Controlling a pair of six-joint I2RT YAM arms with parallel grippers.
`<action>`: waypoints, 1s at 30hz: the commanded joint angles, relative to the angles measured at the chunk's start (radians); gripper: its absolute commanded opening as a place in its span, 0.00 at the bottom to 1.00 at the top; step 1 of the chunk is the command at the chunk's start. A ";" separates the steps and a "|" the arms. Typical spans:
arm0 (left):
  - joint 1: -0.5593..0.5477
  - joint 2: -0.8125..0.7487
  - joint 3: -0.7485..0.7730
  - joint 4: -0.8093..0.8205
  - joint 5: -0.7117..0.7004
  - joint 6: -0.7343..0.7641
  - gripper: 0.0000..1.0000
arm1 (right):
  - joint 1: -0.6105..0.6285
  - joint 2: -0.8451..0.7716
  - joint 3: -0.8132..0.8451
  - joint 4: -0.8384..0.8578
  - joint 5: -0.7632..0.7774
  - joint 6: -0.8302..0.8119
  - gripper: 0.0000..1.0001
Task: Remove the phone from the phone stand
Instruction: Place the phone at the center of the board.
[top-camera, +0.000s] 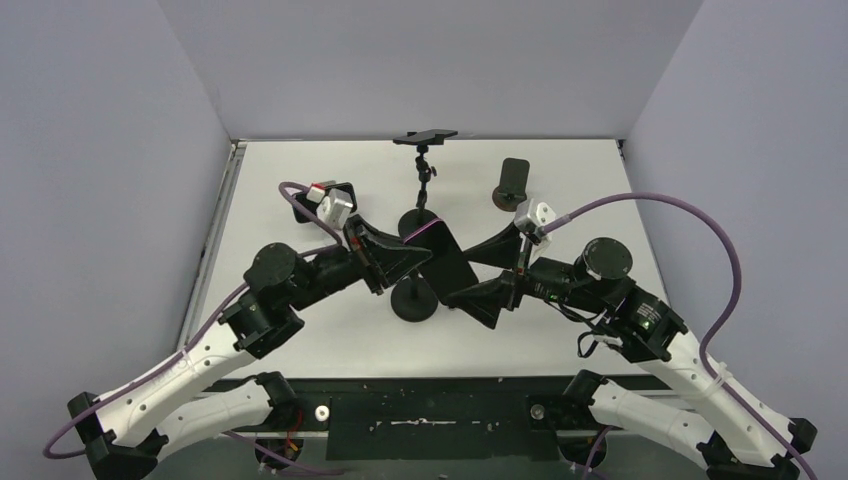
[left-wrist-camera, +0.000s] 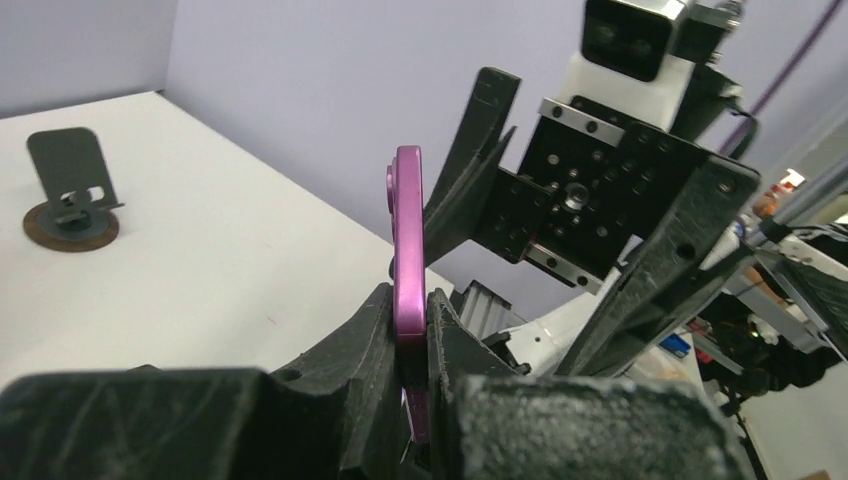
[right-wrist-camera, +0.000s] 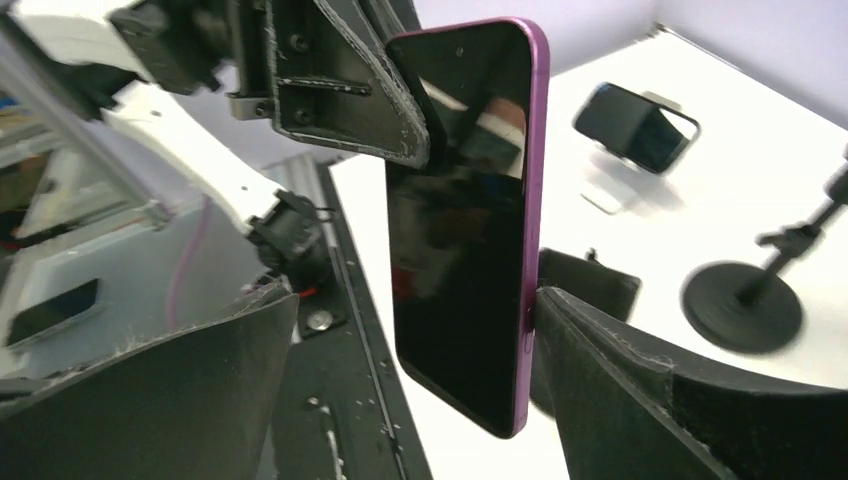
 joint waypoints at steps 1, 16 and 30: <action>0.029 -0.082 -0.017 0.187 0.167 -0.010 0.00 | -0.024 0.034 -0.010 0.209 -0.246 0.114 0.84; 0.041 -0.071 -0.013 0.289 0.246 -0.033 0.01 | -0.109 0.073 -0.076 0.549 -0.439 0.332 0.04; 0.062 -0.439 -0.134 -0.151 -0.455 0.223 0.90 | -0.488 0.160 -0.055 -0.033 0.032 -0.034 0.00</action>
